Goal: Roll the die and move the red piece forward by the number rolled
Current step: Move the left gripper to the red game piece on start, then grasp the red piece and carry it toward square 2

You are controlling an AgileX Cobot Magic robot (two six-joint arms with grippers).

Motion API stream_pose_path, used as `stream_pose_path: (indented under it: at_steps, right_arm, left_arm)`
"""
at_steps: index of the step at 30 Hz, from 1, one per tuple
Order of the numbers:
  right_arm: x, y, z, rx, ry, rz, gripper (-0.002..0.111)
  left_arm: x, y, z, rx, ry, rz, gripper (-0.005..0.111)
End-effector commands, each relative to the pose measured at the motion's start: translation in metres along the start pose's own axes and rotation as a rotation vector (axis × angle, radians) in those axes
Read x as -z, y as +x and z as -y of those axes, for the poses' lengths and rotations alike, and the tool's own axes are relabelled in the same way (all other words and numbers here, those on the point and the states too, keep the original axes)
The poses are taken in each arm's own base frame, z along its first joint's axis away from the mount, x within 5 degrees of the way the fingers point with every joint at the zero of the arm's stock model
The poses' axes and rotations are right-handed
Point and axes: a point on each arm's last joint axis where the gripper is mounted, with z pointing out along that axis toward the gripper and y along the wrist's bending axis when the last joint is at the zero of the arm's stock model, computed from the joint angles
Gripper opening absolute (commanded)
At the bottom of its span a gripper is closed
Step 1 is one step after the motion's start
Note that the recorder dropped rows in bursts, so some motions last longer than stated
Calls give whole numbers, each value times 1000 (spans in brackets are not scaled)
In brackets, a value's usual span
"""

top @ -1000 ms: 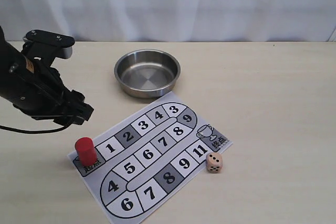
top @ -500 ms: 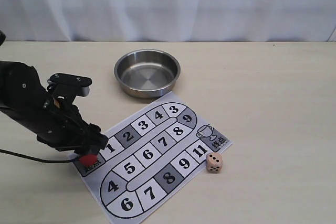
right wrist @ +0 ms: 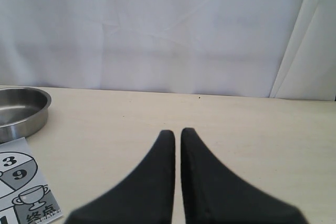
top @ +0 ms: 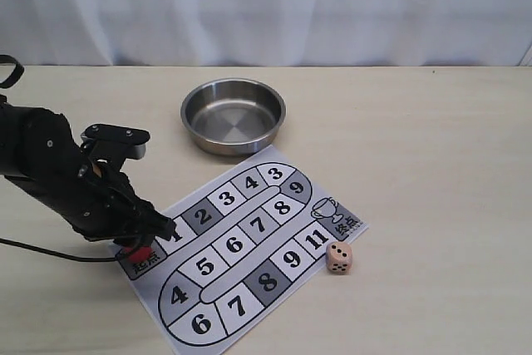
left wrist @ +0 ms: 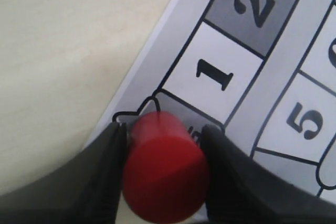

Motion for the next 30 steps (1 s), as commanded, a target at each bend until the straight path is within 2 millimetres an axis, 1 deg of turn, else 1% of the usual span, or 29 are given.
stream_pose_path:
  at_steps: [1,4,7,12,17,21,24,27,29,30]
  right_arm:
    - [0,0,0,2,3,8,4]
    - [0,0,0,2,3,8,4]
    - [0,0,0,2,3,8,4]
    - [0,0,0,2,3,8,4]
    - [0,0,0,2,3,8,4]
    - [0,0,0,2,3,8,4]
    - [0,0,0,2,3,8,4]
    - [0,0,0,2,3,8,4]
    - [0,0,0,2,3,8,4]
    - [0,0,0,2,3,8,4]
  left_arm:
    - [1,-1,0,9,2,14,21]
    - [9,-5,1,4,4,42,8]
    - [20,-13,4,-4,15,54,0]
    - [29,-25,8,26,42,86,0]
    - [29,-26,15,-54,44,99,0]
    - [28,-29,26,-92,47,151,0]
    - [28,-30,30,-112,46,169,0]
    - [19,-30,30,-122,36,160,0]
    - [8,-30,28,-132,24,144,0]
    - [0,-28,27,-130,21,121,0]
